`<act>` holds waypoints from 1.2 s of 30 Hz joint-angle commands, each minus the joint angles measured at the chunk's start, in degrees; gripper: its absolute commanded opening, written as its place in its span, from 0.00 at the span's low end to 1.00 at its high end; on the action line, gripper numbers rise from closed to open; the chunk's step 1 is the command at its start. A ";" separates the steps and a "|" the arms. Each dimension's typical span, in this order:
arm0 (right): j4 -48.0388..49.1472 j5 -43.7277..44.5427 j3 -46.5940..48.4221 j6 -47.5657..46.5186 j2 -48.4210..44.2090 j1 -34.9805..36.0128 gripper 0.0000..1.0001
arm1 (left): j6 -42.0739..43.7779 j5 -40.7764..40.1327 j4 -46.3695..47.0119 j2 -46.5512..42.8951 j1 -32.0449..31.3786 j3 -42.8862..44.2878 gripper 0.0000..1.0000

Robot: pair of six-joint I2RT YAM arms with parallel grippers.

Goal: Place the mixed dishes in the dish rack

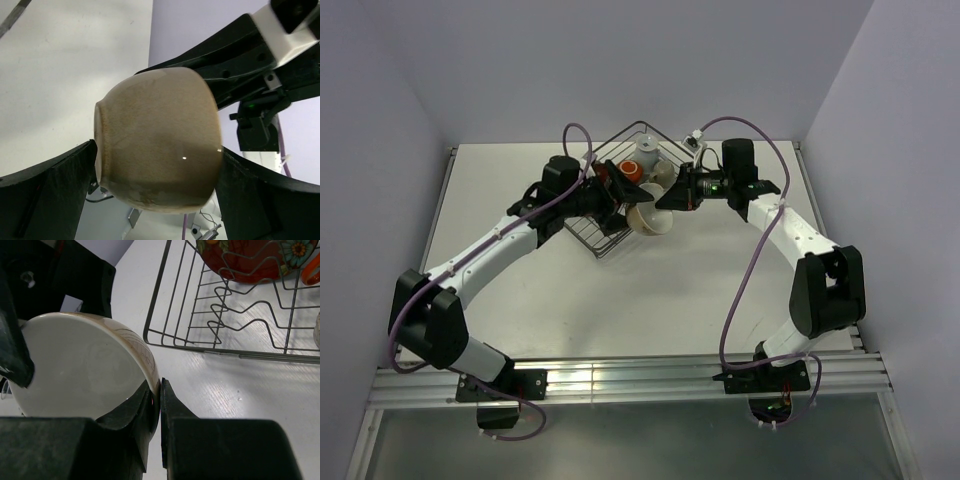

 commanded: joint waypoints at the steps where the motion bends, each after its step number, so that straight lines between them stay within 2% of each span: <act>1: 5.06 -4.01 2.01 1.74 -0.15 -0.36 0.00 | 0.56 1.62 -1.47 0.53 -0.90 2.74 0.99; 16: 7.61 -6.12 0.60 3.41 0.91 -0.36 0.00 | 1.18 3.02 -0.77 1.67 -0.81 3.62 0.99; 36: -0.73 -1.73 4.73 -2.30 1.79 1.40 0.00 | 7.06 -0.31 -13.16 5.54 -2.04 9.60 0.99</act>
